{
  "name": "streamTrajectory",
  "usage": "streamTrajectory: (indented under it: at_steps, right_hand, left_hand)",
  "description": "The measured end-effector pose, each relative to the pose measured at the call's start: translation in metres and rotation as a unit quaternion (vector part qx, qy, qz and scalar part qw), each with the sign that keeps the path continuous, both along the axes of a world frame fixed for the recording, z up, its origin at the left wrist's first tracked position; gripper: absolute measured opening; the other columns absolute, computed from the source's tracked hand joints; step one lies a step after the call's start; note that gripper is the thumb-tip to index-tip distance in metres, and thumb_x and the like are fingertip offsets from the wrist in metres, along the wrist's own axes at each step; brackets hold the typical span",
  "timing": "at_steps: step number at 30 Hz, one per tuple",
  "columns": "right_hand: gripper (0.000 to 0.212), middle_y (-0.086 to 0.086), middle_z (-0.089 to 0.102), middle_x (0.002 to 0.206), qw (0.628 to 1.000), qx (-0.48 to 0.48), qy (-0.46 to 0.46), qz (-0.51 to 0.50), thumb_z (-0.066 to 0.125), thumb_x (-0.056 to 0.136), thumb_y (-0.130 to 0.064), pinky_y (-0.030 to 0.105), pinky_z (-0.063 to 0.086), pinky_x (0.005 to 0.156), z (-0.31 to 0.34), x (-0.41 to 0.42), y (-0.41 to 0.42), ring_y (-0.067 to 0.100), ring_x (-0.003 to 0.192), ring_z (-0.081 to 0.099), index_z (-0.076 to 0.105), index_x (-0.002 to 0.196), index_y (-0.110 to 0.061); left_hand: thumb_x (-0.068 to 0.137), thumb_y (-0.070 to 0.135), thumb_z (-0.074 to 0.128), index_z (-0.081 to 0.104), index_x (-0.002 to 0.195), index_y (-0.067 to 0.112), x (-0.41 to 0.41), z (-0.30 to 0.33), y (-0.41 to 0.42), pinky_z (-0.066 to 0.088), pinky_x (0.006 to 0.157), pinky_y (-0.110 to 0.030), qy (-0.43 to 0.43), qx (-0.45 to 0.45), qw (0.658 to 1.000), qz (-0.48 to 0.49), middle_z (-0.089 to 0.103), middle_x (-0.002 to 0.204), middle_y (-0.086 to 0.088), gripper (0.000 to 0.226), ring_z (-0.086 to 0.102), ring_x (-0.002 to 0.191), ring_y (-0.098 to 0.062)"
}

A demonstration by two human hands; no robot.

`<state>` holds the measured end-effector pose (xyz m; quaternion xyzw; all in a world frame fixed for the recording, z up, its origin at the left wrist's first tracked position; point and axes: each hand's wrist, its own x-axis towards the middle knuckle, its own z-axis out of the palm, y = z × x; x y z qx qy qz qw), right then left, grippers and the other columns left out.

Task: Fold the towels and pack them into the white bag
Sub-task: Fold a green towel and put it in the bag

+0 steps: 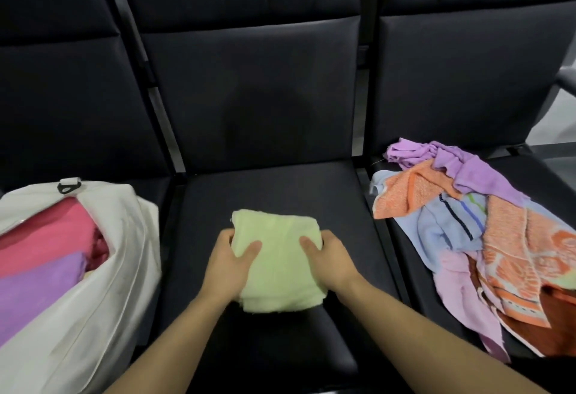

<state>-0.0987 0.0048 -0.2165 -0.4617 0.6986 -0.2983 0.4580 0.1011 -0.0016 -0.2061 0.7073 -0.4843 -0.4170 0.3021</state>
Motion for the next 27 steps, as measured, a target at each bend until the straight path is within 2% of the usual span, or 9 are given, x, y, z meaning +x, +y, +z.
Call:
streamTrajectory:
  at_steps: [3, 6, 12, 18, 20, 23, 25, 26, 27]
  right_hand:
    - [0.027, -0.010, 0.061, 0.092, 0.998, -0.054, -0.021, -0.005, 0.055, 0.102, -0.039, 0.010, 0.040, 0.053, 0.033, 0.016, -0.009, 0.002, 0.081, 0.058, 0.055, 0.109, -0.013]
    - [0.029, -0.008, 0.061, 0.093, 0.995, -0.094, -0.026, 0.022, 0.054, 0.102, -0.040, 0.015, 0.038, 0.055, 0.072, 0.044, -0.016, 0.002, 0.080, 0.056, 0.055, 0.110, -0.012]
    - [0.029, -0.008, 0.062, 0.100, 0.986, -0.119, -0.065, 0.094, 0.054, 0.101, -0.041, 0.021, 0.042, 0.061, 0.120, 0.127, -0.023, 0.003, 0.086, 0.058, 0.053, 0.115, -0.016]
    - [0.034, 0.001, 0.065, 0.103, 0.968, -0.127, -0.103, 0.190, 0.061, 0.099, -0.023, 0.031, 0.056, 0.076, 0.129, 0.230, -0.028, 0.016, 0.091, 0.067, 0.042, 0.125, -0.034]
    - [0.029, -0.004, 0.065, 0.112, 0.959, -0.132, -0.092, 0.232, 0.057, 0.101, -0.018, 0.022, 0.051, 0.079, 0.120, 0.262, -0.034, 0.011, 0.097, 0.063, 0.054, 0.125, -0.035]
    - [0.025, -0.006, 0.065, 0.109, 0.955, -0.104, -0.095, 0.262, 0.050, 0.105, -0.016, 0.006, 0.044, 0.062, 0.107, 0.305, -0.044, 0.007, 0.085, 0.058, 0.071, 0.116, -0.023]
    - [0.026, 0.000, 0.067, 0.095, 0.960, -0.064, -0.101, 0.253, 0.049, 0.105, -0.018, 0.016, 0.048, 0.053, 0.098, 0.325, -0.048, 0.013, 0.062, 0.056, 0.073, 0.114, -0.023]
    - [0.026, 0.005, 0.071, 0.095, 0.963, -0.044, -0.104, 0.246, 0.050, 0.105, -0.018, 0.025, 0.055, 0.059, 0.092, 0.333, -0.051, 0.023, 0.062, 0.061, 0.074, 0.112, -0.025]
    - [0.026, 0.009, 0.073, 0.103, 0.965, -0.020, -0.107, 0.239, 0.050, 0.104, -0.019, 0.035, 0.060, 0.075, 0.086, 0.339, -0.056, 0.032, 0.078, 0.068, 0.075, 0.110, -0.025]
  left_hand:
    - [0.088, 0.031, 0.078, 0.050, 0.122, 0.025, 0.017, 0.033, -0.005, 0.054, 0.078, -0.027, 0.050, -0.059, 0.996, 0.044, 0.067, 0.109, 0.008, 0.044, 0.067, 0.097, -0.009]
    - [0.089, 0.027, 0.077, 0.044, 0.124, 0.030, 0.043, 0.072, -0.005, 0.055, 0.079, -0.027, 0.074, -0.114, 0.988, 0.071, 0.067, 0.110, 0.006, 0.048, 0.067, 0.097, -0.009]
    - [0.092, 0.024, 0.073, 0.050, 0.128, 0.033, 0.129, 0.126, 0.015, 0.049, 0.098, -0.032, 0.039, -0.183, 0.975, 0.121, 0.053, 0.118, 0.022, 0.044, 0.058, 0.113, -0.011]
    - [0.095, 0.022, 0.071, 0.070, 0.119, 0.029, 0.229, 0.135, 0.045, 0.050, 0.099, -0.028, 0.025, -0.157, 0.971, 0.180, 0.068, 0.120, 0.013, 0.026, 0.062, 0.114, -0.010]
    - [0.095, 0.022, 0.070, 0.073, 0.119, 0.027, 0.260, 0.131, 0.046, 0.049, 0.104, -0.032, 0.008, -0.129, 0.973, 0.191, 0.068, 0.121, 0.011, 0.024, 0.062, 0.115, -0.012]
    - [0.094, 0.020, 0.072, 0.076, 0.113, 0.020, 0.301, 0.118, 0.040, 0.051, 0.106, -0.044, 0.051, -0.047, 0.973, 0.221, 0.071, 0.118, 0.002, 0.019, 0.067, 0.113, -0.024]
    - [0.095, 0.015, 0.070, 0.075, 0.109, 0.011, 0.320, 0.109, 0.032, 0.055, 0.100, -0.050, 0.117, -0.001, 0.961, 0.251, 0.075, 0.111, -0.016, 0.015, 0.070, 0.108, -0.037]
    - [0.096, 0.012, 0.068, 0.074, 0.109, 0.005, 0.326, 0.105, 0.028, 0.056, 0.098, -0.050, 0.149, 0.018, 0.954, 0.261, 0.074, 0.108, -0.022, 0.016, 0.071, 0.105, -0.039]
    - [0.097, 0.010, 0.065, 0.073, 0.109, -0.001, 0.331, 0.102, 0.024, 0.056, 0.095, -0.050, 0.167, 0.036, 0.949, 0.264, 0.073, 0.108, -0.026, 0.017, 0.072, 0.100, -0.039]
